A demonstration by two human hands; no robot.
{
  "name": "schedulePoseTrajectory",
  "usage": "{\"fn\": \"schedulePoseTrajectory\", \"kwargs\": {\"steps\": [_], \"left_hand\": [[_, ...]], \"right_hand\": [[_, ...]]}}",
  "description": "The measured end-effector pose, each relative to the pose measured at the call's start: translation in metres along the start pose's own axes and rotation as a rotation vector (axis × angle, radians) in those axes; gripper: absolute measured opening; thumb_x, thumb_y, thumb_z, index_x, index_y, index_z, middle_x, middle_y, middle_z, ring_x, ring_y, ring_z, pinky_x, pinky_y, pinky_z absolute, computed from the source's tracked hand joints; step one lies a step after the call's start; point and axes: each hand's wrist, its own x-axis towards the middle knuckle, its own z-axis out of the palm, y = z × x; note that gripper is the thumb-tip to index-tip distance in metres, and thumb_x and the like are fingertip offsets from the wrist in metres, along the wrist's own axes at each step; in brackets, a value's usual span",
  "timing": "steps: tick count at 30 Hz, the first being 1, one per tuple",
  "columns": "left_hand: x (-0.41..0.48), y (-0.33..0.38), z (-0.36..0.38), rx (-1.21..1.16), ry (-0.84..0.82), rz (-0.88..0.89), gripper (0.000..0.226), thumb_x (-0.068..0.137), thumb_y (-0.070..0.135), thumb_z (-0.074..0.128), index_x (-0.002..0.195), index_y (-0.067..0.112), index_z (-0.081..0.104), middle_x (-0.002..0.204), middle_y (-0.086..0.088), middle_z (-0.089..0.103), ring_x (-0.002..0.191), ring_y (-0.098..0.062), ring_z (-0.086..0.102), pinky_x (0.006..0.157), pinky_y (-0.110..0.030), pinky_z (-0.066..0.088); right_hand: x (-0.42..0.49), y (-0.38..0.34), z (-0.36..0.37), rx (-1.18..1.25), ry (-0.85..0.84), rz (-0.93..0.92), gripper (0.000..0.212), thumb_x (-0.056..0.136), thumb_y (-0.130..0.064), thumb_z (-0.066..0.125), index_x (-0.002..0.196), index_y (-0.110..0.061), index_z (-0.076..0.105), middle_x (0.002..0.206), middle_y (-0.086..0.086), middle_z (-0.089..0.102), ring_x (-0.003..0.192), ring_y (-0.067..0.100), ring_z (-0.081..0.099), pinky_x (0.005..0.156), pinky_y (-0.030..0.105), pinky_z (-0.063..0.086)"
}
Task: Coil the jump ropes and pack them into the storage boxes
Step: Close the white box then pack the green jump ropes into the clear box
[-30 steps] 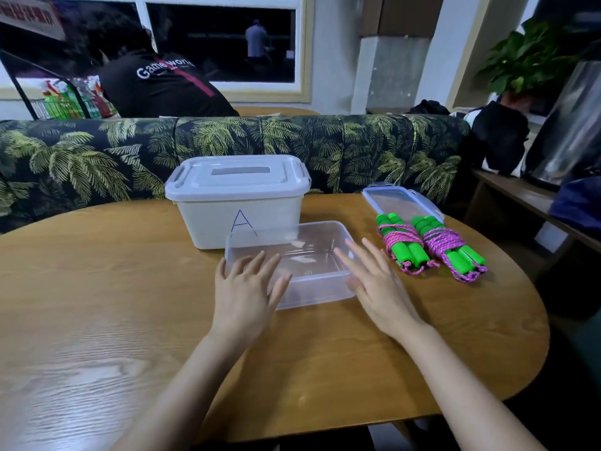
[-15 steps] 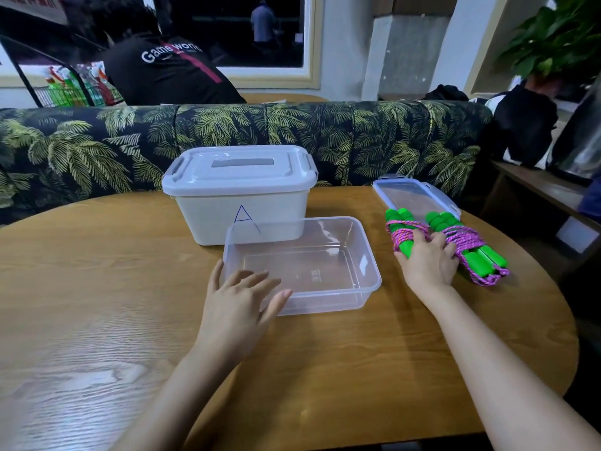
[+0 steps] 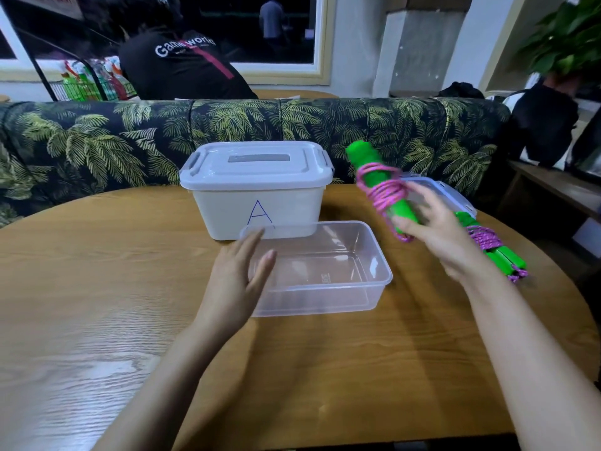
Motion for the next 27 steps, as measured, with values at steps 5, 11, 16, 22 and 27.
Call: {"fn": "schedulePoseTrajectory", "kwargs": {"steps": [5,11,16,22,27], "left_hand": [[0.019,-0.007,-0.002,0.132,-0.177,-0.013,0.094,0.084,0.081,0.007,0.158,0.022,0.004,0.163,0.008,0.0,0.15,-0.007,-0.005,0.122,-0.034,-0.004],[0.026,0.002,0.0,0.458,-0.513,0.028,0.095,0.079,0.082,-0.012,0.151,0.04,0.032,0.158,0.015,0.029,0.151,-0.01,0.012,0.121,-0.05,-0.007],[0.025,0.003,0.003,0.472,-0.52,0.03,0.088,0.081,0.08,-0.007,0.143,0.044,0.045,0.155,0.013,0.036,0.149,-0.008,0.019,0.121,-0.051,0.002],[0.03,0.006,0.017,0.429,-0.466,0.038,0.09,0.077,0.077,-0.007,0.139,0.046,0.049,0.152,0.013,0.042,0.147,-0.006,0.024,0.118,-0.043,0.018],[0.038,0.016,0.032,0.411,-0.449,0.036,0.09,0.079,0.083,-0.005,0.137,0.045,0.052,0.149,0.013,0.046,0.145,-0.009,0.03,0.115,-0.04,0.026]], "right_hand": [[0.008,-0.003,0.053,-0.418,-0.517,-0.067,0.073,0.084,-0.002,0.074,0.143,-0.03,0.04,0.138,0.003,0.051,0.126,0.011,0.051,0.096,0.018,0.045],[0.011,0.007,0.084,-1.204,-0.596,-0.09,0.053,0.103,-0.033,0.047,0.153,-0.033,0.03,0.163,-0.003,0.02,0.151,0.017,0.009,0.123,0.043,-0.001],[-0.01,-0.009,0.084,-1.139,-0.656,0.066,0.075,0.086,-0.069,0.0,0.153,-0.042,0.023,0.163,-0.011,0.015,0.152,0.012,0.007,0.118,0.052,-0.017],[-0.018,0.009,0.072,-1.088,-0.435,-0.107,0.076,0.087,-0.072,0.005,0.149,-0.04,0.035,0.156,-0.014,0.035,0.148,0.008,0.023,0.122,0.045,-0.009],[-0.028,0.027,0.026,-0.922,-0.15,-0.182,0.077,0.091,-0.074,0.006,0.145,-0.034,0.043,0.155,-0.013,0.034,0.146,0.003,0.018,0.123,0.037,-0.004]]}}
